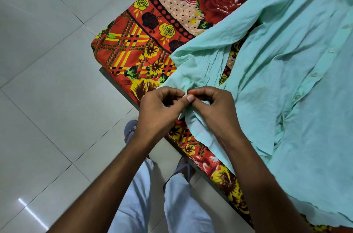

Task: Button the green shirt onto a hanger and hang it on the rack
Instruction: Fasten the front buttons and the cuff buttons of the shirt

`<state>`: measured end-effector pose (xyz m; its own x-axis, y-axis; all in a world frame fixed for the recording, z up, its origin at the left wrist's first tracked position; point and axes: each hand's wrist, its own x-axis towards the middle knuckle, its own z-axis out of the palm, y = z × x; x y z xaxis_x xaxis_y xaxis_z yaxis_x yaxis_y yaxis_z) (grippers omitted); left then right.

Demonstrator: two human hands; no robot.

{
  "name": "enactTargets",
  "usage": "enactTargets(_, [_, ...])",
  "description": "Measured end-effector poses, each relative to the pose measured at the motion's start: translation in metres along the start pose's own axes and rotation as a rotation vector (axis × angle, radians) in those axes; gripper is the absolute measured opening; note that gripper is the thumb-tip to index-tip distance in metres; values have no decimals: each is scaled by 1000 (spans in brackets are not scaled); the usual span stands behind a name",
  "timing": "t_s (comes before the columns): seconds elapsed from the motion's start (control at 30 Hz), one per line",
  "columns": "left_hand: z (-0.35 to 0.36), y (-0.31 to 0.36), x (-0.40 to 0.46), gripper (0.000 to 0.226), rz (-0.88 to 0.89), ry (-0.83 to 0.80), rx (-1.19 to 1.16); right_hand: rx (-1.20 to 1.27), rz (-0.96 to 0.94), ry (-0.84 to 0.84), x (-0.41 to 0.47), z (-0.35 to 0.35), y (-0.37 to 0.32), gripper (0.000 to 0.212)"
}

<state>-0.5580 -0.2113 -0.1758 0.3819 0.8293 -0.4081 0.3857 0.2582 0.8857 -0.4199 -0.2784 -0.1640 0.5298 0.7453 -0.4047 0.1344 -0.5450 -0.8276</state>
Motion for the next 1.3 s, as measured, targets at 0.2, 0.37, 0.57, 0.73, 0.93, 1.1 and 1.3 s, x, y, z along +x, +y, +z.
enactTargets(0.2, [-8,-4,8,9,-12,-39,23,24,11,18,-2,7,0,10])
enactTargets(0.37, [-7,-3,10,17,79,-7,178,31,226,-34,10,11,-5,7])
enactTargets(0.57, [-11,-2,3,31,412,42,673,-179,169,-95,19,7,-13,4])
enactTargets(0.73, [-19,-5,12,18,588,47,839,-313,66,-112,20,9,-10,9])
enactTargets(0.93, [-29,-17,25,23,646,-123,889,-322,-5,-108,16,11,-2,13])
enactTargets(1.1, [-31,-5,33,27,595,-225,930,-398,-187,-42,12,8,10,13])
enactTargets(1.3, [-42,40,33,26,570,-216,1060,-328,-437,246,2,-8,14,15])
